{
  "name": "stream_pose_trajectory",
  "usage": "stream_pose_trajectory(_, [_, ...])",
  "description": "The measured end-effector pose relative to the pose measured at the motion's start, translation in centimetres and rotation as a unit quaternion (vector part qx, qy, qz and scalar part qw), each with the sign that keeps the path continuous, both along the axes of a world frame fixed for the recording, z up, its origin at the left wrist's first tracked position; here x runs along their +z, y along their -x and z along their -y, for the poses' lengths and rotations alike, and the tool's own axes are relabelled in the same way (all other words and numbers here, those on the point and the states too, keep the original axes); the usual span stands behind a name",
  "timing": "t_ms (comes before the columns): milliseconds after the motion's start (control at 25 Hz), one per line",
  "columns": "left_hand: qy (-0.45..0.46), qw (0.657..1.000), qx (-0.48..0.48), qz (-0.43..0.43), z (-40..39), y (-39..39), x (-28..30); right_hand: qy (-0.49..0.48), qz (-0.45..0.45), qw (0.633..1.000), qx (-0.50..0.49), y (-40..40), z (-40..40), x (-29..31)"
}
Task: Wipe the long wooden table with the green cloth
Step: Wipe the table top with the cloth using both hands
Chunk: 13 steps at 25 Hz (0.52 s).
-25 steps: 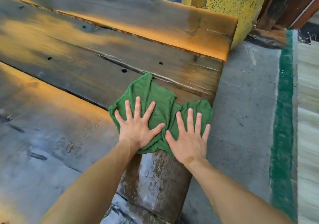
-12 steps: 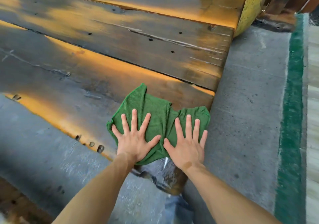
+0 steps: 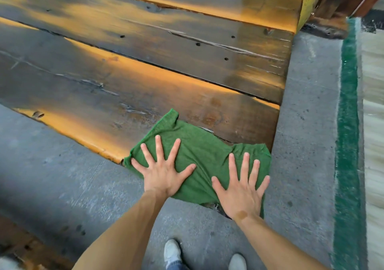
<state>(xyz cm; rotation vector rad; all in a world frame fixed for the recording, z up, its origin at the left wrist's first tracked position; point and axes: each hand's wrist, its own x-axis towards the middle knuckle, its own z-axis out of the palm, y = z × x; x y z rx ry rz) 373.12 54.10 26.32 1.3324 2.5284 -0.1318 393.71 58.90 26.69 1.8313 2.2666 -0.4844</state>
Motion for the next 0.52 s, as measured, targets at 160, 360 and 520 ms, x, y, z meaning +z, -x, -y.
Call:
stream_pose_trajectory(160, [0.007, 1.0, -0.022, -0.009, -1.8, 5.5, 0.3, -0.003, 0.013, 0.998, -0.068, 4.6, -2.5, 0.0])
stream_pose_trajectory(360, [-0.001, 0.998, -0.058, -0.012, -5.1, 10.4, 0.1, -0.027, 0.032, 0.996, -0.073, 8.7, -6.6, -0.1])
stream_pose_trajectory(520, [-0.009, 0.996, -0.088, -0.019, -6.4, 11.8, -0.2, -0.024, 0.034, 0.997, -0.07, 9.2, -7.5, 0.0])
